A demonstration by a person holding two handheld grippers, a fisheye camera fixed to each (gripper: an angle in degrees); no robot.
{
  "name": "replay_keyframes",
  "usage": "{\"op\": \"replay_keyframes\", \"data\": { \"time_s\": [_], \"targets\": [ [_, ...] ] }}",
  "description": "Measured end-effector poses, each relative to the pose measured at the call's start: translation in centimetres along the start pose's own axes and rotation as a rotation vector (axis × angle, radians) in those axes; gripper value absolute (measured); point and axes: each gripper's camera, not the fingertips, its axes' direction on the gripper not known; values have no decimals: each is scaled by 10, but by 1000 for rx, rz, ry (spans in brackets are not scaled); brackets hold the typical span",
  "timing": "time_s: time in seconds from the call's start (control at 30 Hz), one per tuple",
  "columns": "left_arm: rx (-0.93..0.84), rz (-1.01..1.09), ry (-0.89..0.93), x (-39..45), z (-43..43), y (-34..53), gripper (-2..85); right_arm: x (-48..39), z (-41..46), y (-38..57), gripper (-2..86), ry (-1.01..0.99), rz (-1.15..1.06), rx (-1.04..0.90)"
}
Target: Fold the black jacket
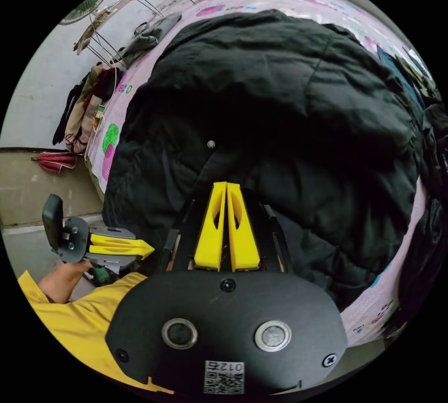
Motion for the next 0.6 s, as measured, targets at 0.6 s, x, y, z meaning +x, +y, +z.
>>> {"op": "replay_keyframes", "data": {
  "time_s": [0.6],
  "targets": [
    [39, -100, 21, -14, 11, 140, 0, -22, 75, 156, 5, -250, -108, -124]
  ]
}}
